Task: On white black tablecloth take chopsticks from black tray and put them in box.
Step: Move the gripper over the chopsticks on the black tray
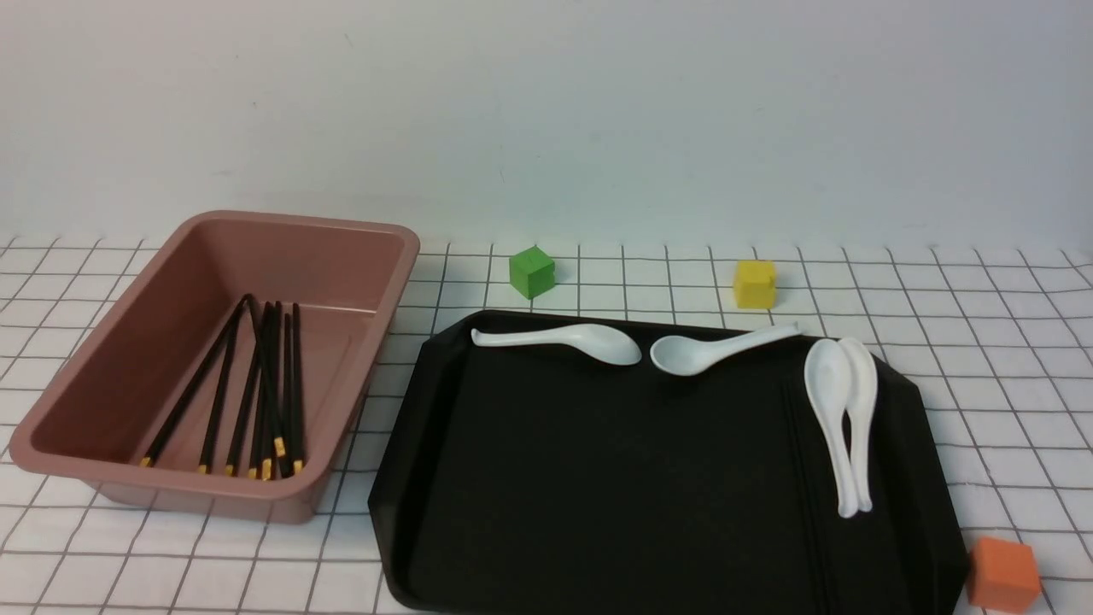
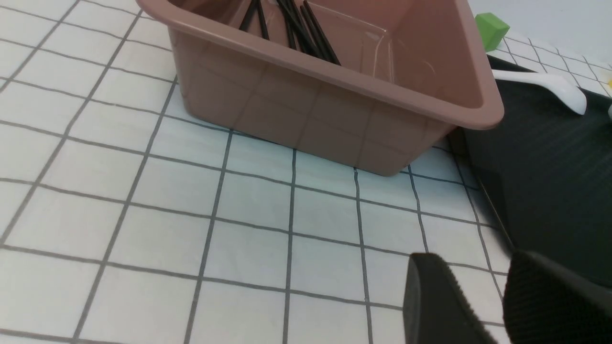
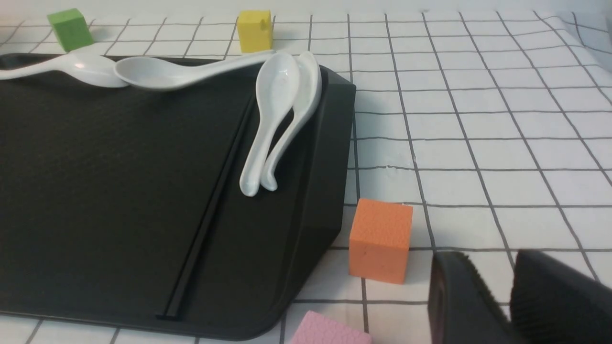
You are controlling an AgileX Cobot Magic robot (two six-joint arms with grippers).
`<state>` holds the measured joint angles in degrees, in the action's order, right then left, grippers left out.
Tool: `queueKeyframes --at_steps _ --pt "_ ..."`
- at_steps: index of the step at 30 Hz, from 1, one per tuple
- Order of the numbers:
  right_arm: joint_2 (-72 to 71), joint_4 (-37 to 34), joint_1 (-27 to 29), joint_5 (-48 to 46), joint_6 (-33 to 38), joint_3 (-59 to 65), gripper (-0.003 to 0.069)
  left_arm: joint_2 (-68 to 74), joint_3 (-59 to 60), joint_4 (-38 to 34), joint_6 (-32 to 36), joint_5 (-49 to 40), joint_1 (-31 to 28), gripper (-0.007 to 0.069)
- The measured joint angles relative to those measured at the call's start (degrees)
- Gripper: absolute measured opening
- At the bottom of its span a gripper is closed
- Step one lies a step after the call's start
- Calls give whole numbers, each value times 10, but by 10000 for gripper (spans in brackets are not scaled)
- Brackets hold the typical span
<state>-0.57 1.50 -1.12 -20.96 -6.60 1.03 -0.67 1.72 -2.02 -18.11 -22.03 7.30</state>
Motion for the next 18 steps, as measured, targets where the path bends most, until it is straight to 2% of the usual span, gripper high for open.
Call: queueKeyframes --at_steps 18 --pt "0 7 0 0 0 0 212 0 0 0 0 0 0 237"
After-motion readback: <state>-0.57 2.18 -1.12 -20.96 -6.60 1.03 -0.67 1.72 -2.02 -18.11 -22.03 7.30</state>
